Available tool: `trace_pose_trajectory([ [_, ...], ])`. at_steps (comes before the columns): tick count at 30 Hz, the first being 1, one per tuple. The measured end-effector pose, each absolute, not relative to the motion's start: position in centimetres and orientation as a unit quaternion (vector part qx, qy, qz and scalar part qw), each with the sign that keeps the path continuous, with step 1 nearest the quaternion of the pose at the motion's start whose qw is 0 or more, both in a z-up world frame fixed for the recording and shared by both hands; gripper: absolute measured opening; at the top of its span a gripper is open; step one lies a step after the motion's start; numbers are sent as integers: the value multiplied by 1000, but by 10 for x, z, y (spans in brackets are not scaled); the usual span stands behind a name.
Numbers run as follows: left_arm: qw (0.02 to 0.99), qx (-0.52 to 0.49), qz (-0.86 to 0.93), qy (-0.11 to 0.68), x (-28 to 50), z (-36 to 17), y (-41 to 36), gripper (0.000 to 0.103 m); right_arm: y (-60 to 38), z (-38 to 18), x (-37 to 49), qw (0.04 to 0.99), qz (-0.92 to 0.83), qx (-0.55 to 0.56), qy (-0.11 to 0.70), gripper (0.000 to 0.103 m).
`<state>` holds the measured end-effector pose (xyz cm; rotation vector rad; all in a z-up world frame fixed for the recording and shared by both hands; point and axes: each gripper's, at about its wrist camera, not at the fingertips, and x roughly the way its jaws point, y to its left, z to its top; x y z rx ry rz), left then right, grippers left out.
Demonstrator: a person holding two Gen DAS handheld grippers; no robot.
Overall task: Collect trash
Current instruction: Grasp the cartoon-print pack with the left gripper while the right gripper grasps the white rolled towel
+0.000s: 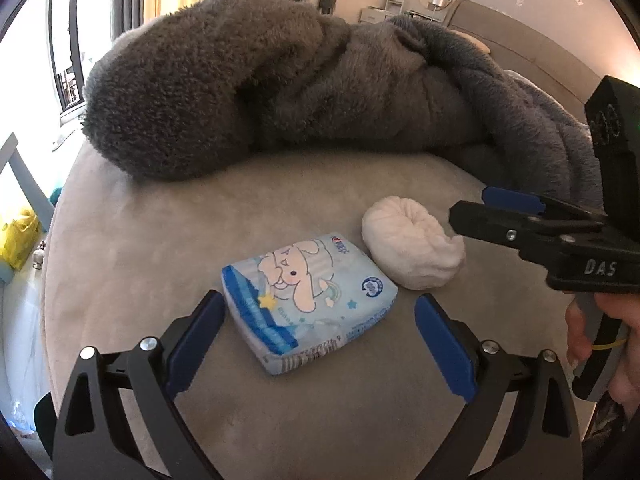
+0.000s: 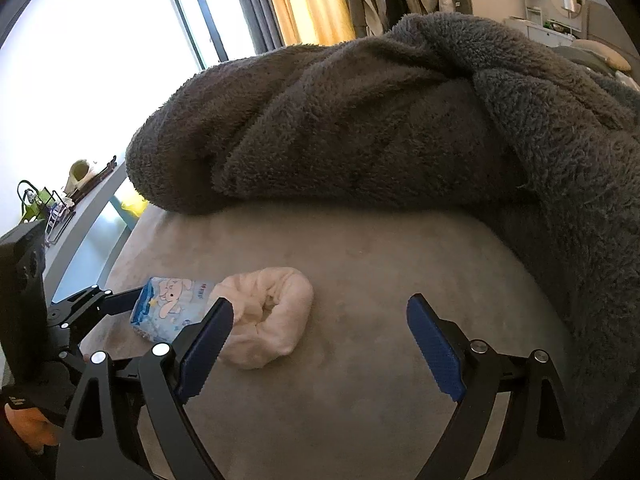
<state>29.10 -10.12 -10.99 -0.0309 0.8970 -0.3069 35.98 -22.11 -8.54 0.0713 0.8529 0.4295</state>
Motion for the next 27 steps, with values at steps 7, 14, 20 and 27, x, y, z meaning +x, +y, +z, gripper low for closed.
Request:
trace_pose_trajectory([
  [7,890,-10,-128,438,299,-117,-104,87,-223,-89,363,884,212,32,416,89],
  [14,889,-19,-131,439,306,-120,-106,83,-214,-86,365,882,221,28,415,89],
  [20,890,-42,-141,431,305,-111,-88,73,-198,-85,366,879,229,18,419,89],
  [27,891,-41,-148,428,299,-103,-71,68,-180,-90,368,871,235,8,432,89],
])
